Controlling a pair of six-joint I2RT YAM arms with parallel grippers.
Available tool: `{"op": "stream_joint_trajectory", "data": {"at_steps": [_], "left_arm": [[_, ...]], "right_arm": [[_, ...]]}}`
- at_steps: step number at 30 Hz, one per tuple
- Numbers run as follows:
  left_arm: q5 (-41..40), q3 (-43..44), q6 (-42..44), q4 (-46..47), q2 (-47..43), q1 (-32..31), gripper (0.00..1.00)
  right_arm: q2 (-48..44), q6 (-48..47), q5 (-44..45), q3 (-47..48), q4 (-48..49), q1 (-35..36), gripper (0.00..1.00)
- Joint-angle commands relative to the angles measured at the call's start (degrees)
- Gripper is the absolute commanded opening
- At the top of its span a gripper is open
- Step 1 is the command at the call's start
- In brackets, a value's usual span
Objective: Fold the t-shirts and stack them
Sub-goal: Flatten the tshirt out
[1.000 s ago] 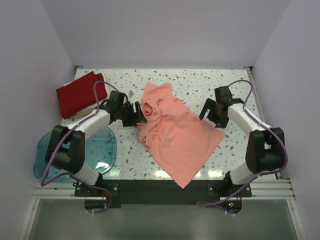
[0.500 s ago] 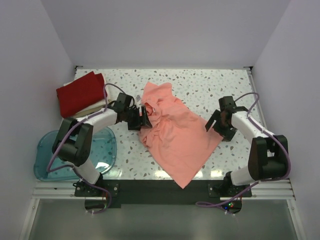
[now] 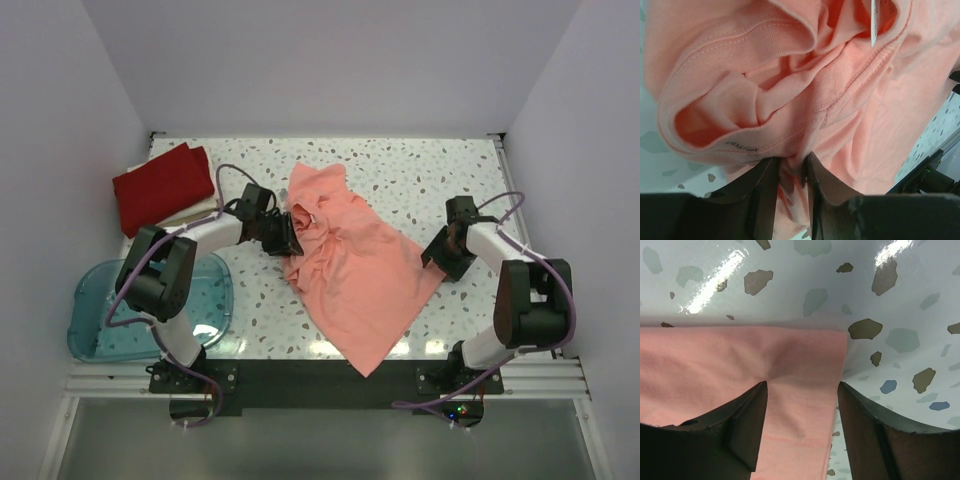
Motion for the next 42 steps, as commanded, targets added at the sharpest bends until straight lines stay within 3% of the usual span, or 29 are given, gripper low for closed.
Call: {"op": "stream_joint_trajectory", "data": {"at_steps": [1,3,5,7,11,14,18,25,34,42], "left_arm": [[1.1,2.1,0.7,3.7,0.4,-0.3,0.31],[1.0,2.5,0.5,4.0,0.2,-0.3,0.23],[0.4,2.7,0.3,4.4,0.0,-0.3,0.22],[0.2,3.0,-0.2,5.3,-0.4,-0.3,0.19],[-1.0,3.9,-1.1,6.7,-2.4,-0.2,0.00],[-4.6,6.0,-0.5,5.1,-4.6,-0.1,0.00],[-8.6,8.4,-0.1,3.0,-9.1,1.6,0.00],[-8.4,8.5,-1.7,4.1,-18.3,7.5,0.00],[-7.7,12.6,3.5,4.0,-28.7,12.4,0.00],[-13.7,19.6,4.4,0.9,-35.8,12.7,0.00]], "right_arm": [[1.6,-0.1,0.9,0.4,3.3,-0.6,0.60],[3.3,-0.3,0.6,0.8,3.9,-0.7,0.51],[4.6,-1.0,0.3,1.4,4.6,-0.9,0.46],[5.6,-1.1,0.6,2.4,4.7,-0.9,0.31],[7.5,-1.8,0.8,5.2,3.3,-0.9,0.11],[7.1,-2.8,2.6,8.6,0.8,-0.9,0.01],[4.3,-3.4,3.8,12.9,-1.9,-4.2,0.00],[-2.2,-4.6,4.5,25.7,-6.5,-8.4,0.00],[-12.9,-7.9,14.9,38.9,-6.9,-8.8,0.00],[-20.0,-12.5,22.9,48.8,-4.7,-8.8,0.00]]}}
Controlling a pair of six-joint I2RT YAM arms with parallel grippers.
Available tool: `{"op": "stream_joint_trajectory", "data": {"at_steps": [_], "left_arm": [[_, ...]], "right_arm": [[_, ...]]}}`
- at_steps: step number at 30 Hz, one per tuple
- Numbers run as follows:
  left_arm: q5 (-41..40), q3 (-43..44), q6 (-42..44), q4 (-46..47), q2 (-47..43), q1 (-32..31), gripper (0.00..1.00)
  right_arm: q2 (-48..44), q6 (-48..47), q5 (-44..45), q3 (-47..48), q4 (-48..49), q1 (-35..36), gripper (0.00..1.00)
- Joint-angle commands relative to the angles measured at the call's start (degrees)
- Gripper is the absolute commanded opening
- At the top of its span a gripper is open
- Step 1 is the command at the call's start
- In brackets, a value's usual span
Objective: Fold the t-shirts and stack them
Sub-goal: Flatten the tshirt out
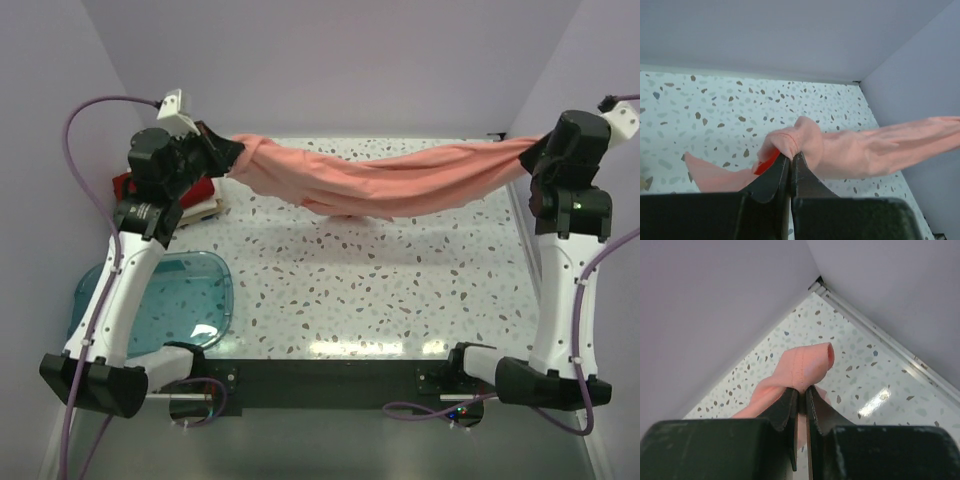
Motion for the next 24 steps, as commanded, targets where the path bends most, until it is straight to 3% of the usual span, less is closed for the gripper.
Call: {"op": "stream_joint_trajectory", "data": {"at_steps": [1,4,8,12,13,14,15,16,20,24], "left_arm": [[-4.5,4.5,1.7,0.7,-4.1,0.8,0.00],[-4.7,6.0,1.4,0.3,-4.1,0.9,0.00],[-0.5,5.3,0.1,0.9,3.2,1.2,0.00],[3.6,3.5,0.9,10.9,13.9,1.6,0.00],[4.1,4.0,1.4,12.2,16.5,1.7,0.05],[5.1,5.9,2.0,14.3,22.1,1.7,0.27],[5.8,7.1,2.4,16.2,25.0,1.7,0.38],[6.3,8.4,2.5,16.7,27.8,1.7,0.54],[5.9,12.0,2.1,11.9,36.7,1.6,0.63],[3.8,4.4,3.1,7.4,33.7,0.5,0.63]], "right_arm": [[-3.1,-3.8,7.0,5.4,2.4,-0.2,0.00],[-1.8,-5.9,7.4,8.8,3.5,-0.2,0.00],[3.9,-8.4,8.1,8.6,6.6,-0.3,0.00],[12.6,-8.0,6.4,5.4,10.8,-0.8,0.00],[14.8,-7.7,6.1,5.0,11.5,-1.0,0.00],[19.1,-7.3,5.7,4.8,12.3,-1.2,0.00],[22.0,-6.5,4.1,5.4,12.4,-1.5,0.00],[24.4,-6.4,3.1,5.9,12.4,-2.0,0.13],[34.4,-6.5,-1.1,8.7,9.5,-2.3,0.72],[33.9,-6.6,-5.1,2.5,10.8,-2.3,0.78]]}}
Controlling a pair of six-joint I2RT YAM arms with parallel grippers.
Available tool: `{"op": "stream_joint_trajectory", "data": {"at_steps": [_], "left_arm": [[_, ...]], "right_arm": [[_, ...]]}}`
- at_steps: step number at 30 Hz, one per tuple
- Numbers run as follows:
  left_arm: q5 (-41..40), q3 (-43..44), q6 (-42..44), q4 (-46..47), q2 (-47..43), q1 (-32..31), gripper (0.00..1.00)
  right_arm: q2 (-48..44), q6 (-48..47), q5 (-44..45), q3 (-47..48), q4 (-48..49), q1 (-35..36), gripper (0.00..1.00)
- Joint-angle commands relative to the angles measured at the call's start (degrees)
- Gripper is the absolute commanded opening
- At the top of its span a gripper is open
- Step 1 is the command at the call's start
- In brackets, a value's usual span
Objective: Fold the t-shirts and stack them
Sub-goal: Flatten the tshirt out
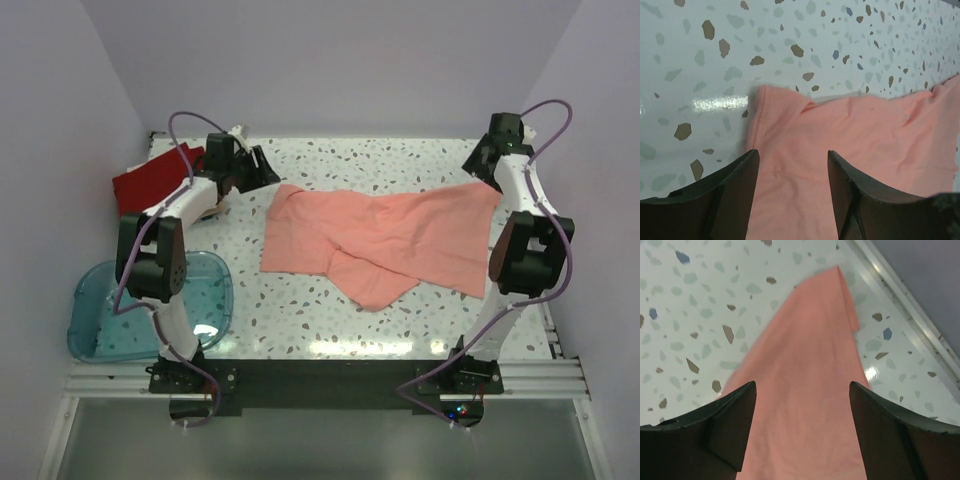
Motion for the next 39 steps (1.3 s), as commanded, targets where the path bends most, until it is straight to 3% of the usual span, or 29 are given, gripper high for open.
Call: {"op": "stream_joint_trajectory", "data": {"at_steps": [1,5,11,14,22,29,37,39], "left_arm": [[-1.5,-5.0,2.2,-1.5,-8.0,-1.6,0.60],[-7.6,-11.3,5.4,-9.1,-12.1,-5.3,0.57],[-15.9,-14.3,4.3,-21.9,-14.7,-11.3,0.55],[-20.4,-16.7,3.0,-24.0,-16.0,-13.5,0.54],[-23.2,-22.4,2.2,-25.1,-16.8,-13.6,0.51],[-20.1,-26.4,1.6,-19.2,-16.0,-13.6,0.49],[-19.4,-29.1,2.0,-15.0,-13.7,-13.6,0.41],[-19.4,-29.2,2.2,-14.8,-12.6,-13.6,0.32]], "right_arm": [[-8.3,0.3,-4.7,-3.5,2.3,-0.3,0.79],[-12.3,1.1,-7.8,-10.3,1.7,-0.3,0.79],[-18.5,4.6,-10.4,-22.8,0.9,-0.3,0.79],[-21.2,6.1,-11.8,-28.4,2.0,-0.3,0.79],[-24.3,9.2,-19.4,-38.6,5.1,-4.5,0.79],[-26.6,7.8,-21.4,-41.8,4.2,-10.0,0.79],[-29.6,6.2,-20.7,-42.0,2.0,-13.4,0.79],[-29.9,6.0,-20.3,-41.8,1.3,-14.0,0.79]]}}
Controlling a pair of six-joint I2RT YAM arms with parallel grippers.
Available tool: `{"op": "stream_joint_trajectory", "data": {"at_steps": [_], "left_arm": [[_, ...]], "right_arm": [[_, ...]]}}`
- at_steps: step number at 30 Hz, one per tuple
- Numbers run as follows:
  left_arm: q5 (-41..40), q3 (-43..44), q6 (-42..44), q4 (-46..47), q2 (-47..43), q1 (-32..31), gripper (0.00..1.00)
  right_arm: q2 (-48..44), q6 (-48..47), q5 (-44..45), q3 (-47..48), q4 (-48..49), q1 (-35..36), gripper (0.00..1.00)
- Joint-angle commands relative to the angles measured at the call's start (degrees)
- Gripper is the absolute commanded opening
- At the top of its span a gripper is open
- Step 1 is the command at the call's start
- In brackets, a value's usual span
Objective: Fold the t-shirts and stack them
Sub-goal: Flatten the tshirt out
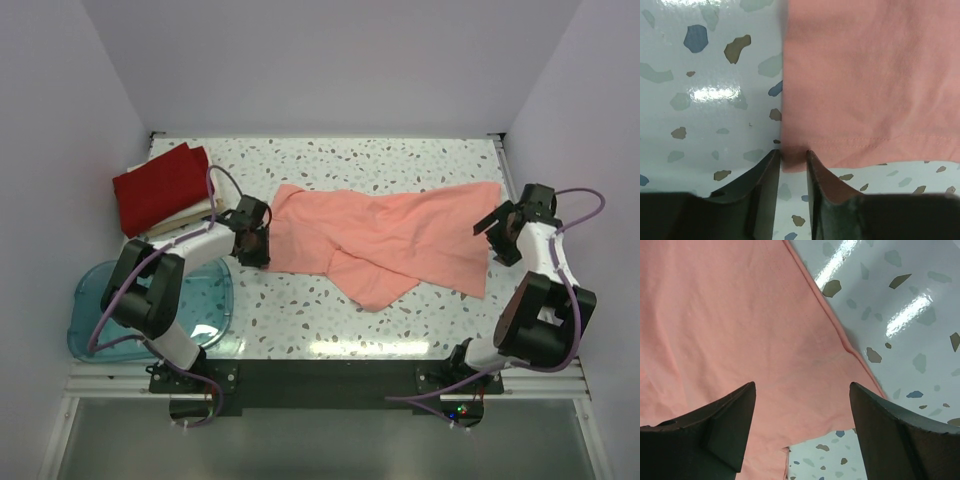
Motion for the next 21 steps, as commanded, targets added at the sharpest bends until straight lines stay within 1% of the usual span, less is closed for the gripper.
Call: {"op": "stream_joint_trajectory", "data": {"at_steps": [1,2,3,6,9,13,15,17,18,21], "left_arm": [[1.2,-2.3,0.0,3.6,2.2,0.2,0.28],[2.6,-2.3,0.1,3.9,2.5,0.2,0.23],[2.9,-2.8,0.2,4.0,2.5,0.2,0.13],[3.3,-2.8,0.3,4.1,1.7,0.5,0.00],[5.1,-2.1,0.2,5.4,0.2,2.7,0.00],[7.9,0.5,0.5,6.7,-0.5,6.8,0.00],[9.3,2.1,0.6,7.3,-0.4,8.4,0.00],[10.4,2.8,0.5,8.2,0.0,9.8,0.00],[11.5,3.5,0.5,8.5,0.6,10.2,0.00],[12.5,4.9,0.5,9.1,2.0,11.3,0.00]], "right_arm": [[-2.6,-1.1,-0.2,0.1,-0.7,-1.0,0.79],[-2.8,-1.2,-0.2,-0.2,-0.6,-1.4,0.79],[-2.8,-1.2,-0.6,-0.5,-0.7,-1.6,0.79],[-2.6,-1.1,0.0,-1.6,-2.1,-2.0,0.79],[-1.3,-0.9,0.0,-3.8,-3.8,-2.5,0.79],[-0.2,-1.2,1.0,-7.4,-5.5,-2.7,0.74],[0.6,-1.4,1.2,-8.1,-7.0,-2.7,0.69],[1.4,-1.7,2.4,-8.8,-7.7,-2.7,0.67],[1.8,-1.9,3.2,-9.2,-8.4,-2.7,0.64],[3.9,-2.6,5.5,-9.7,-9.5,-2.7,0.58]]}}
